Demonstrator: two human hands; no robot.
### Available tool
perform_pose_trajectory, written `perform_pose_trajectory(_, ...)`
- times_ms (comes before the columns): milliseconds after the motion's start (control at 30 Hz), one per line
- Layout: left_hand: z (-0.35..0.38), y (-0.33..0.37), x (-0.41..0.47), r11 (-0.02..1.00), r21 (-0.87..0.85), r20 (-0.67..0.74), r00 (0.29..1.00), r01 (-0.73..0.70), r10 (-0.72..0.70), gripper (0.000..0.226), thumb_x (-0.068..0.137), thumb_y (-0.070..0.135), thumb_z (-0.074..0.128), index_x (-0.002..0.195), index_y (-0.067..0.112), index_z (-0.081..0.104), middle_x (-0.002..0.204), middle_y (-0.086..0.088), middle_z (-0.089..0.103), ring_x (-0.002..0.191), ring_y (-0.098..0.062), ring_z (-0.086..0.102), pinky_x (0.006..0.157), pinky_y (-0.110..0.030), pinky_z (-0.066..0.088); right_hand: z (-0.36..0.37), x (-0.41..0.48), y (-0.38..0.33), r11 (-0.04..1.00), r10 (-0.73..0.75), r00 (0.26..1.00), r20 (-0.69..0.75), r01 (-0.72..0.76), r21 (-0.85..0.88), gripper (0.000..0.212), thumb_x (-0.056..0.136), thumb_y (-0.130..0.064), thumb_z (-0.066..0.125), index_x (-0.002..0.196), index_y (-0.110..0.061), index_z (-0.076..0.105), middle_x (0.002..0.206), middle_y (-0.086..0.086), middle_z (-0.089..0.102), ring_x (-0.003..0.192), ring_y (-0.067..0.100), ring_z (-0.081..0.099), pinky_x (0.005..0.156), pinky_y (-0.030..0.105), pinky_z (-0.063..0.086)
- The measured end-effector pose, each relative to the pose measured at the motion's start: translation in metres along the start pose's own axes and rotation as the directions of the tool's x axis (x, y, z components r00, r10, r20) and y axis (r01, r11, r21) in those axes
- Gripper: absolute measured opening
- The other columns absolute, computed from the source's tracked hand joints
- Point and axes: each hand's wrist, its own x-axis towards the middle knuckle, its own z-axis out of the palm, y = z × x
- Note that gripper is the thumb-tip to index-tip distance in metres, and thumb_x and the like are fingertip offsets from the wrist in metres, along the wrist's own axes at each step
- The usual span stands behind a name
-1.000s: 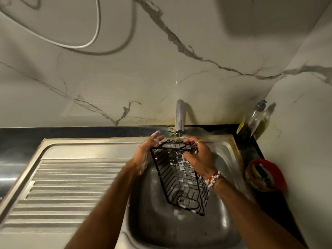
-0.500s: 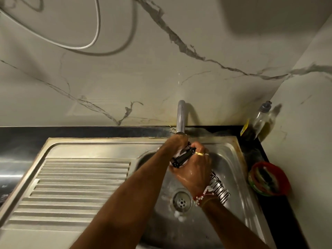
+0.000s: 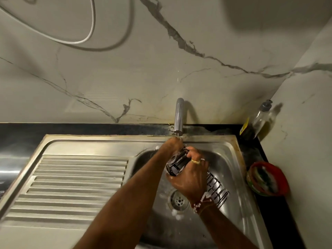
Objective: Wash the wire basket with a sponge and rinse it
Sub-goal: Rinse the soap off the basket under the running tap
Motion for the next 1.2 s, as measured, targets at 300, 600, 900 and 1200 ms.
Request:
perform_pose_trajectory(300,0.028,-0.025,-0.035,0.93,0.323,-0.04,0.98,-0.173,0.196,0.063,0.1,0.043,0.019,0.146,0.008,0.045,0.152,-0.018,0.037,0.145,-0.038,0.025,0.12,-0.053,0.022,0.002,0.009,0.013,0.998,0.02,0.999,0.04,-0.018,-0.06,0.094,0.045,-0.059,0.075,0.122,-0.013,0.047,0.119,0.0,0.054,0.112,0.019,0.051,0.093,0.038,0.043)
perform_pose_trajectory(600,0.001,0.001,-0.022,0.948,0.307,-0.461,0.885,0.087,0.068,0.031,0.103,0.034,0.042,0.093,0.011,0.06,0.071,-0.001,0.054,0.063,-0.013,0.052,0.068,-0.03,0.054,0.006,-0.012,-0.005,1.0,-0.002,0.996,-0.085,0.001,-0.016,0.095,0.045,-0.056,0.082,0.118,-0.009,0.042,0.114,0.004,0.054,0.103,0.023,0.052,0.085,0.039,0.042)
perform_pose_trajectory(900,0.012,0.031,-0.016,0.944,0.277,-0.058,0.978,-0.178,0.201,0.038,0.104,0.033,0.037,0.109,0.007,0.064,0.114,-0.017,0.064,0.104,-0.031,0.061,0.095,-0.046,0.051,-0.004,0.001,-0.001,0.981,0.154,0.984,-0.09,-0.141,0.131,0.098,0.043,-0.05,0.083,0.122,-0.016,0.035,0.121,0.006,0.05,0.112,0.026,0.052,0.091,0.048,0.049)
perform_pose_trajectory(1200,-0.008,0.014,0.004,0.998,-0.062,-0.092,0.996,-0.008,0.002,0.035,0.102,0.031,0.046,0.114,0.003,0.063,0.098,-0.012,0.062,0.083,-0.021,0.059,0.067,-0.03,0.05,-0.004,0.005,-0.002,0.979,0.134,0.991,-0.026,-0.128,0.162,0.099,0.041,-0.062,0.073,0.123,-0.02,0.037,0.114,-0.001,0.053,0.104,0.019,0.056,0.087,0.039,0.052)
